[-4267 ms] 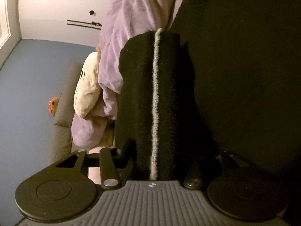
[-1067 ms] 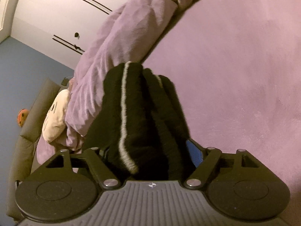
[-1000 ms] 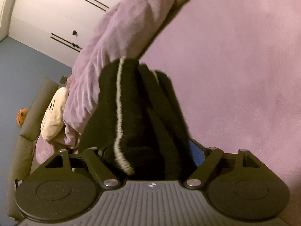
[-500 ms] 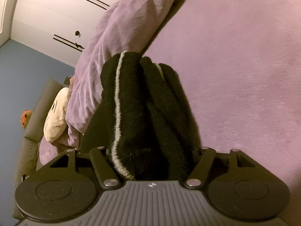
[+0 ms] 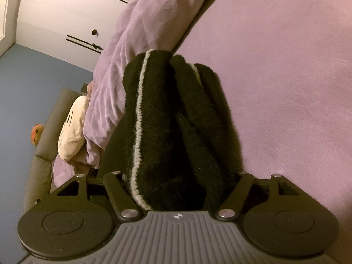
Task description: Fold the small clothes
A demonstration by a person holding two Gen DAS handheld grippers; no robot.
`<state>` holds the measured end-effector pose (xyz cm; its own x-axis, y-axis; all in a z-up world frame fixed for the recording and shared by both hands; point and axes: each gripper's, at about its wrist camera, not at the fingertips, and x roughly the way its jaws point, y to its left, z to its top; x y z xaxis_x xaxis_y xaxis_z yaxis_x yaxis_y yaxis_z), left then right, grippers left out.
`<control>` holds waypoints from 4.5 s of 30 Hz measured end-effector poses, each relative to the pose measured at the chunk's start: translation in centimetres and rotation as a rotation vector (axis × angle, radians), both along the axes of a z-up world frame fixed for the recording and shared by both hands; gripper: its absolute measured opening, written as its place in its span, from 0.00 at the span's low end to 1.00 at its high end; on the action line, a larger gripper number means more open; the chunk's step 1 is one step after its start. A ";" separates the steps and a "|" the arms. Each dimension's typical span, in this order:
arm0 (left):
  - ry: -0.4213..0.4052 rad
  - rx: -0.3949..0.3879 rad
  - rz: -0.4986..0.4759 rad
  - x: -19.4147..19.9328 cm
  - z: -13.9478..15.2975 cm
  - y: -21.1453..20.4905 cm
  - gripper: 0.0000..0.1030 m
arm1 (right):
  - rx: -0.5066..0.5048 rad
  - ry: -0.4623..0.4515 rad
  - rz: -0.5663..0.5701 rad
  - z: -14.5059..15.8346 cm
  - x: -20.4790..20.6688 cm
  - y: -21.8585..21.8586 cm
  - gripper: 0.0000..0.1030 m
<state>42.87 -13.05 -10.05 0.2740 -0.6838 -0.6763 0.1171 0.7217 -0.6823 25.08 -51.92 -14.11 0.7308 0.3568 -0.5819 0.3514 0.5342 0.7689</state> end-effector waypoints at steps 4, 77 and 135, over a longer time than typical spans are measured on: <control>-0.076 0.047 -0.028 -0.6 1.7 -0.3 0.59 | -0.037 -0.032 0.013 1.0 -0.6 0.9 0.50; -0.518 0.630 0.156 -3.4 3.4 1.6 1.00 | -0.965 -0.053 0.085 4.0 7.0 19.4 0.19; -0.382 0.672 0.078 -19.5 9.1 5.0 1.00 | -1.049 0.184 0.100 9.9 -9.5 24.9 0.95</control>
